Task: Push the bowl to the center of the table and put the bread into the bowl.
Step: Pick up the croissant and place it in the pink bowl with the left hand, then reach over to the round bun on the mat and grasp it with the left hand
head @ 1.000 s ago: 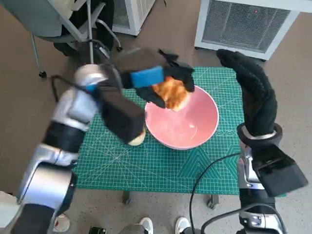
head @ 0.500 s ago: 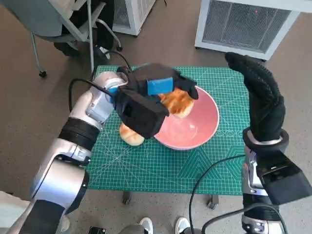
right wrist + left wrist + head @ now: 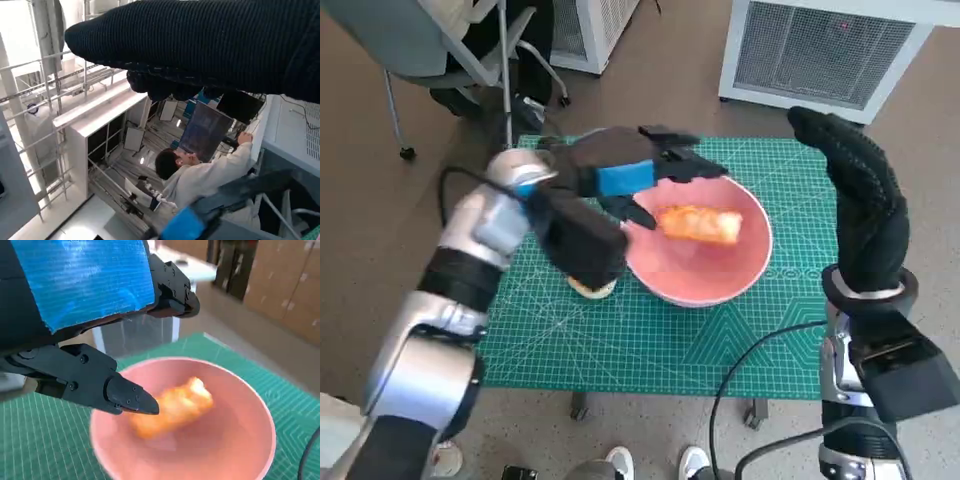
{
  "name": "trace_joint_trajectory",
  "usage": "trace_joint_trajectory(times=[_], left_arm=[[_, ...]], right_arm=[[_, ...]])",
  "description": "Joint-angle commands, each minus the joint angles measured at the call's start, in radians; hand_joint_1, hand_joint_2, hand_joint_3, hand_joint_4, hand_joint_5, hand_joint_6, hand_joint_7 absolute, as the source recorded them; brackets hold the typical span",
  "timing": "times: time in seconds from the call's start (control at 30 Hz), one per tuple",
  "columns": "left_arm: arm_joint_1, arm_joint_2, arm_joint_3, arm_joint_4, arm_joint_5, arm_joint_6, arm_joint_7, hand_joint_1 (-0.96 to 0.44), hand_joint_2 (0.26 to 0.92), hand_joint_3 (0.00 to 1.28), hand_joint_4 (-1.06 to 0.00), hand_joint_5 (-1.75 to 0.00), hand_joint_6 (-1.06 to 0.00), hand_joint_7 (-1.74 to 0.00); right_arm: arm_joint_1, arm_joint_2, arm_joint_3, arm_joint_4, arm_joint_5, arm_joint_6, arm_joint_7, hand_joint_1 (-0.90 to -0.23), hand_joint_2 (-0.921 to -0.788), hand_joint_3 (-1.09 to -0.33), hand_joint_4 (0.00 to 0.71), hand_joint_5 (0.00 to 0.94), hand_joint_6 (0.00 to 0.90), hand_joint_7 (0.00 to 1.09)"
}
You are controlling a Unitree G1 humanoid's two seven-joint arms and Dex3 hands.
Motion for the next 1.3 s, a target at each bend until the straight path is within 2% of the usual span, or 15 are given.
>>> trace_joint_trajectory(times=[0.03,0.37,0.67,1.03,1.3], left_arm=[[0.048,0.073,0.054,-0.046,-0.053,-0.043,0.000,-0.23,0.873,0.00,-0.15,-0.01,-0.35,-0.03],[0.158,0.190,0.128,-0.112,-0.115,-0.087,-0.010,-0.17,0.852,0.00,-0.24,-0.04,-0.40,-0.05],[0.279,0.272,0.169,-0.213,-0.130,-0.019,-0.029,-0.16,0.844,0.00,-0.29,-0.04,-0.43,-0.05],[0.428,0.268,0.191,-0.379,-0.135,0.157,-0.032,-0.12,0.844,0.00,-0.31,-0.02,-0.44,-0.04],[0.465,0.237,0.169,-0.371,-0.127,0.179,-0.030,-0.11,0.843,0.00,-0.32,-0.01,-0.44,-0.03]], right_arm=[[0.026,0.000,0.001,0.003,0.004,0.015,0.000,-0.573,-0.921,-0.731,0.288,0.003,-0.001,0.70],[0.017,0.000,0.004,0.018,-0.002,-0.002,0.000,-0.571,-0.921,-0.734,0.287,0.002,-0.001,0.70],[-0.004,-0.004,0.006,0.058,0.013,-0.034,0.016,-0.573,-0.921,-0.739,0.287,0.001,-0.001,0.69],[-0.025,-0.002,0.012,0.095,0.034,-0.043,0.034,-0.581,-0.921,-0.743,0.285,0.001,-0.001,0.69],[-0.028,-0.004,0.017,0.094,0.054,-0.031,0.052,-0.581,-0.921,-0.743,0.285,0.000,-0.001,0.69]])
